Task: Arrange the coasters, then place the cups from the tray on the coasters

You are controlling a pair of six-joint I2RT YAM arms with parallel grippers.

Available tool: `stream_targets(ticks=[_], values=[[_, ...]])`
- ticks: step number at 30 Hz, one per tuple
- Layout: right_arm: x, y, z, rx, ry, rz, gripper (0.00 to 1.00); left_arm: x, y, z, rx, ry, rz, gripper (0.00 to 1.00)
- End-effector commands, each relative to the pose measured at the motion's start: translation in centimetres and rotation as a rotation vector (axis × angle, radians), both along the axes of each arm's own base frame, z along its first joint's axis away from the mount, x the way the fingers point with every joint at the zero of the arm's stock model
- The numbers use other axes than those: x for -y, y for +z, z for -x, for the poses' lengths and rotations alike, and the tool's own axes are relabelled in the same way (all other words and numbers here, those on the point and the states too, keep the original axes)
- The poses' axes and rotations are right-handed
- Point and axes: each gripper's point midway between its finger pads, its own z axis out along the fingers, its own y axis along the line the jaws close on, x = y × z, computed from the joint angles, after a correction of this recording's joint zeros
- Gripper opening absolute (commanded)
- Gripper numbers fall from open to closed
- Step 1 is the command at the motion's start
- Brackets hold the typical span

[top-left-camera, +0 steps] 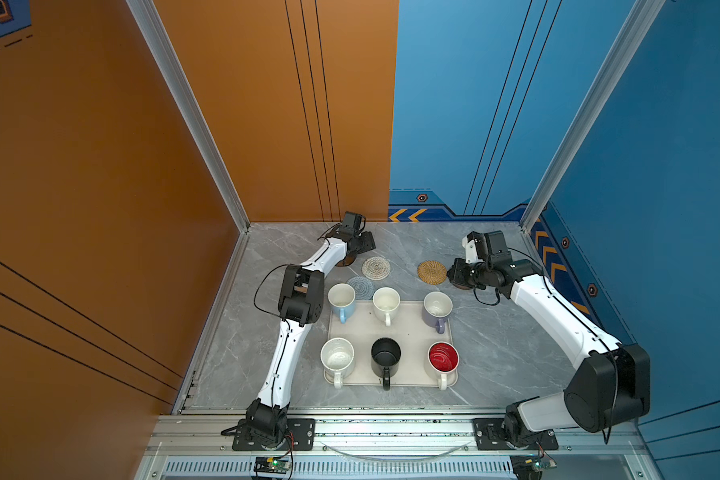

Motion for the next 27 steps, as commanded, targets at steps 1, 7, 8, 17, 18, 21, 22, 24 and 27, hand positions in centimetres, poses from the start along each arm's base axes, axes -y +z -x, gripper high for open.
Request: stream_targets(ticks=[1, 7, 8, 17, 18, 21, 22, 24, 27], values=[[-0.2, -0.2, -0.1, 0.004, -0.007, -0.003, 0.10, -0.8, 4.4, 0.2, 0.049, -0.006, -0.024, 0.69], [-0.6, -0.5, -0.1, -0.001, -0.003, -0.004, 0.10, -2.3, 8.6, -0.5, 0.118, 0.013, -0.030, 0.70], [-0.6, -0.5, -0.1, -0.002, -0.001, -0.004, 0.10, -2.6, 9.0, -0.7, 0.124, 0.020, -0.037, 0.69], [-0.7, -0.8, 0.1, -0.010, 0.001, 0.002, 0.10, -7.4, 6.8, -2.2, 0.053, 0.139, -0.142, 0.65], [-0.7, -0.7, 0.2, -0.009, 0.000, 0.004, 0.10, -7.6, 6.5, -2.2, 0.049, 0.148, -0.148, 0.65], [-0.7, -0.9, 0.3, -0.015, -0.001, 0.007, 0.10, -8.1, 5.7, -2.3, 0.040, 0.166, -0.170, 0.65], [-0.6, -1.0, 0.3, -0.017, -0.001, 0.008, 0.10, -8.2, 5.4, -2.4, 0.038, 0.169, -0.174, 0.64], [-0.6, -1.0, 0.4, -0.020, -0.001, 0.009, 0.10, -8.3, 4.8, -2.5, 0.031, 0.175, -0.181, 0.64], [-0.6, -1.1, 0.5, -0.024, -0.003, 0.011, 0.10, -8.7, 3.9, -2.6, 0.021, 0.184, -0.190, 0.65]])
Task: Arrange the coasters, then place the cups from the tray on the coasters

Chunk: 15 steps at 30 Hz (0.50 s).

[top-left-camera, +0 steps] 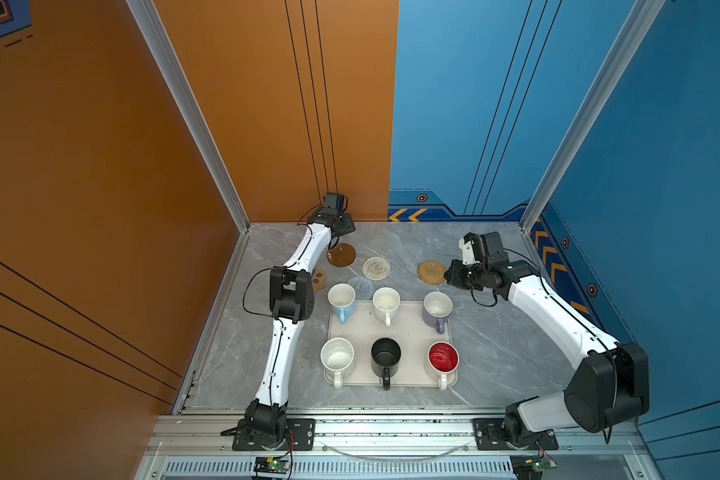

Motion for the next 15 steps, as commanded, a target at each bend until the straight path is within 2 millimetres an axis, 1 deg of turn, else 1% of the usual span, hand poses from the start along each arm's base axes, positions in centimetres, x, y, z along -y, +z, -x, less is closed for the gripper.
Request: stream_targets(ticks=[1, 4, 10, 15], values=[[0.2, -0.8, 0.3, -0.020, -0.021, 0.013, 0.10, -0.6, -1.6, 0.3, -0.038, 0.024, -0.040, 0.64], [0.3, -0.9, 0.5, -0.024, -0.023, 0.015, 0.10, -0.8, -2.3, 0.3, -0.047, 0.033, -0.045, 0.65], [0.4, -1.3, 1.0, -0.034, -0.027, 0.019, 0.10, -1.0, -3.2, 0.0, -0.049, 0.035, -0.059, 0.65], [0.4, -1.3, 1.2, -0.036, -0.028, 0.019, 0.10, -1.1, -4.4, 0.1, -0.069, 0.030, -0.065, 0.66]])
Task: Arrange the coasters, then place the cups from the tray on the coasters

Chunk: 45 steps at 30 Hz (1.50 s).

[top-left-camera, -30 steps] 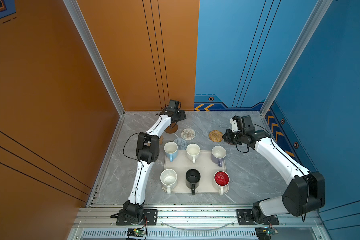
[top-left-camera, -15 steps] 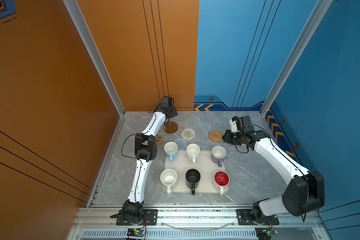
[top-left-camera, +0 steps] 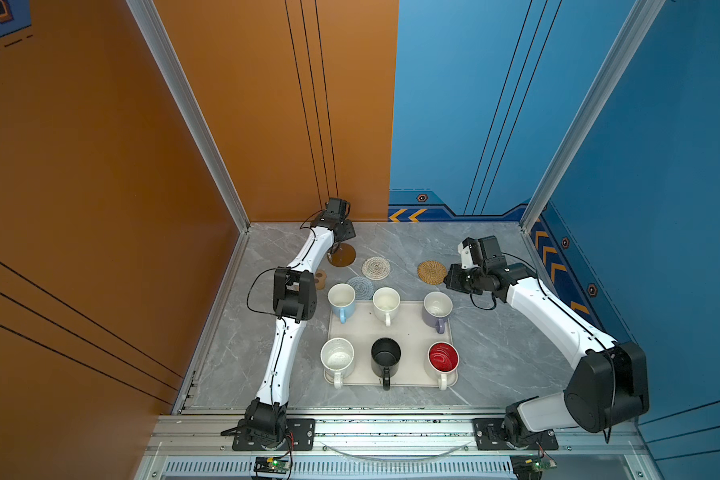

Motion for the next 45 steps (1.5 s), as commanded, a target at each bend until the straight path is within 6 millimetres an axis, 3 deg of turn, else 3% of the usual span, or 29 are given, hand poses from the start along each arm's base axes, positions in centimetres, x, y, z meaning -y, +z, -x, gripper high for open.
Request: stream_targets(ticks=[1, 28, 45], values=[[0.3, 0.3, 0.5, 0.003, -0.020, 0.007, 0.10, -0.7, -2.6, 0.3, -0.046, 0.006, -0.038, 0.66], [-0.3, 0.3, 0.7, 0.005, -0.006, 0.000, 0.11, 0.0, -6.2, 1.9, -0.128, -0.066, -0.097, 0.68], [-0.5, 0.3, 1.0, 0.011, 0.005, -0.006, 0.11, -0.2, -6.5, 5.3, -0.249, -0.149, -0.198, 0.68]])
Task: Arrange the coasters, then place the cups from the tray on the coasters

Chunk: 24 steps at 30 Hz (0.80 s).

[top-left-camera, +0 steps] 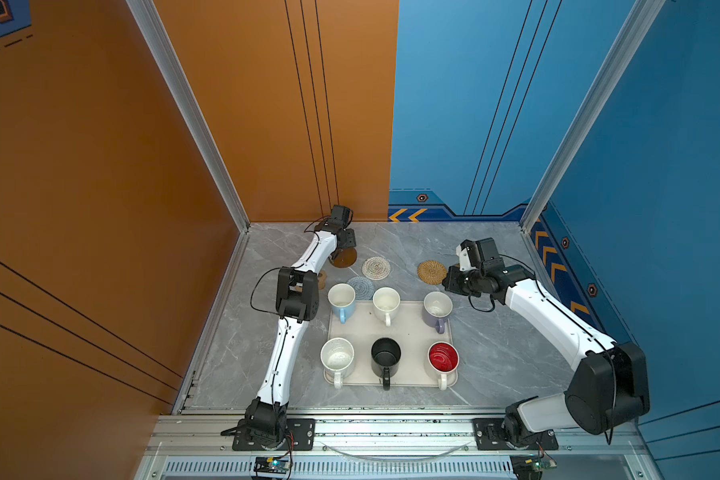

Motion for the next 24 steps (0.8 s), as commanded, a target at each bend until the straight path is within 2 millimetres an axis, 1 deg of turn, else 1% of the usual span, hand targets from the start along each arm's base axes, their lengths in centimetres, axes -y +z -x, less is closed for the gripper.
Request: stream_targets(ticks=[1, 8, 14, 24], values=[[0.0, 0.6, 0.5, 0.018, -0.006, -0.006, 0.11, -0.3, -2.9, 3.9, -0.177, -0.036, -0.062, 0.68], [0.2, 0.8, 0.9, 0.026, -0.008, -0.008, 0.11, -0.5, -3.3, 4.9, -0.207, -0.046, -0.096, 0.69], [0.5, 0.8, 1.2, 0.031, -0.013, -0.008, 0.11, -0.2, -3.8, 6.0, -0.238, -0.083, -0.148, 0.70], [0.6, 1.0, 1.5, 0.035, -0.010, -0.013, 0.11, -0.5, -4.0, 7.5, -0.275, -0.094, -0.187, 0.70]])
